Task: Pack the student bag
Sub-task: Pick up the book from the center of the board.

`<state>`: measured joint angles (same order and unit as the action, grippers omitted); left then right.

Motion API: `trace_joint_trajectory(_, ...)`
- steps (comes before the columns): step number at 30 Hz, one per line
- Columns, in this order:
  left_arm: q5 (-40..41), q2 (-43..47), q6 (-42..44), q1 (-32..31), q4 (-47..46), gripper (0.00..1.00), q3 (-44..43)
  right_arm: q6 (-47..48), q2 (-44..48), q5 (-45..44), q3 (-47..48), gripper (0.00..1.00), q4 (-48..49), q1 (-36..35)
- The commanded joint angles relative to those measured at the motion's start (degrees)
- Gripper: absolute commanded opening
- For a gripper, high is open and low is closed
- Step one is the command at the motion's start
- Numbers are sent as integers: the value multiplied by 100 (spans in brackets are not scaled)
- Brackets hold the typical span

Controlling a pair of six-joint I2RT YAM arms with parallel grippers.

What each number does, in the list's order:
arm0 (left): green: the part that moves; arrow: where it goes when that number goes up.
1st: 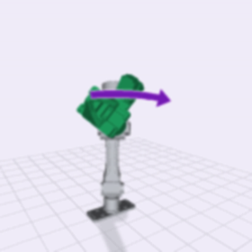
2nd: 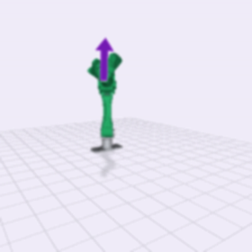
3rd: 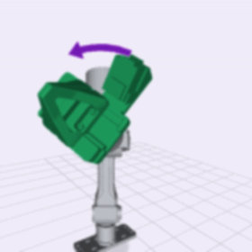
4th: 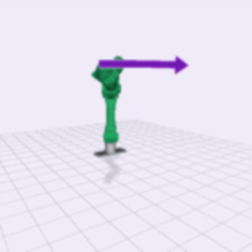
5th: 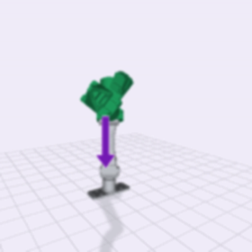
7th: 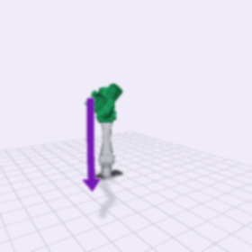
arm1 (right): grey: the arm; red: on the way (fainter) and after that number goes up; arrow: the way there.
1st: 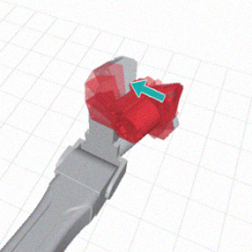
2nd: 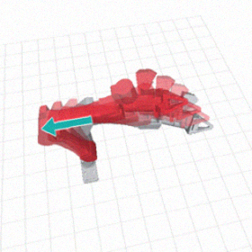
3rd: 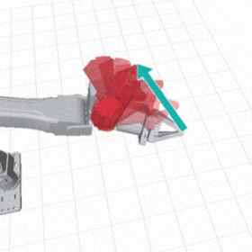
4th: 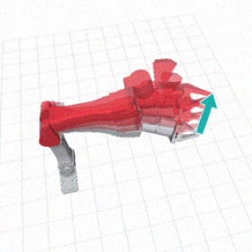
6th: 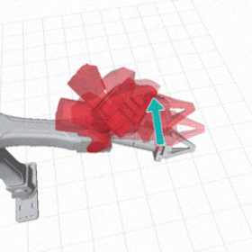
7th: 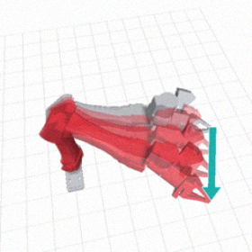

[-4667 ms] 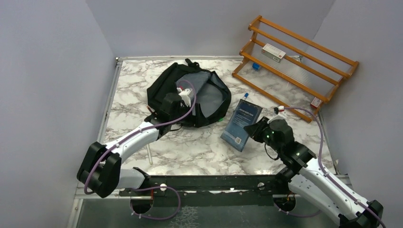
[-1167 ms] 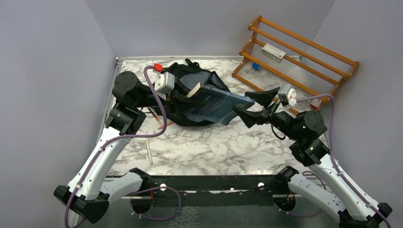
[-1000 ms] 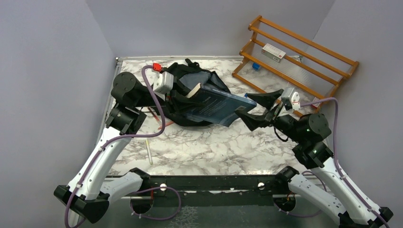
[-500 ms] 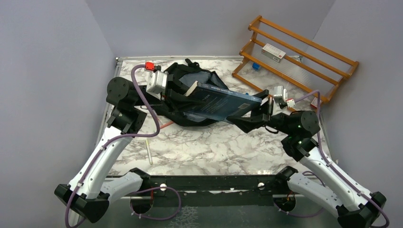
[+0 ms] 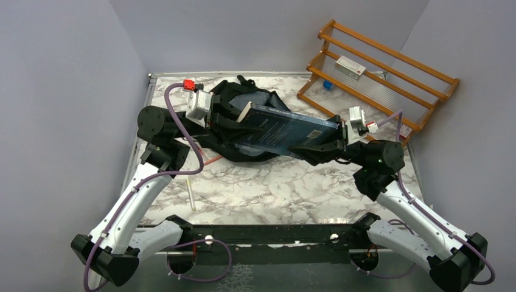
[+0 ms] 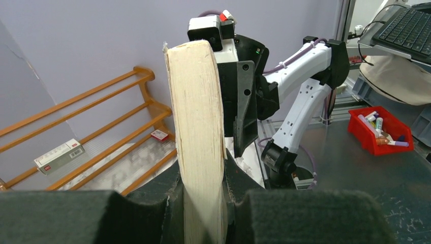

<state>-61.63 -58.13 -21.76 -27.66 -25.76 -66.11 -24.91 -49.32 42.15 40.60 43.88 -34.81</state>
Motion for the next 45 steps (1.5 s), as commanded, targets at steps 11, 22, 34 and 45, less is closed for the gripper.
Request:
trace_joint_trajectory(11,607,170,130,-10,-702,0,10,255,173,208,-48,34,-422,-9)
trace_joint_trajectory(22,681,121,139,-10,-702,0,19,443,545,-110,-207,1,-679,-9)
trace_joint_trajectory(34,768,38,124,-4,-702,0,63,686,598,-117,76,49,-1333,-9)
trace_joint_trajectory(45,802,80,137,-11,-702,0,115,683,691,19,150,31,-1510,-9)
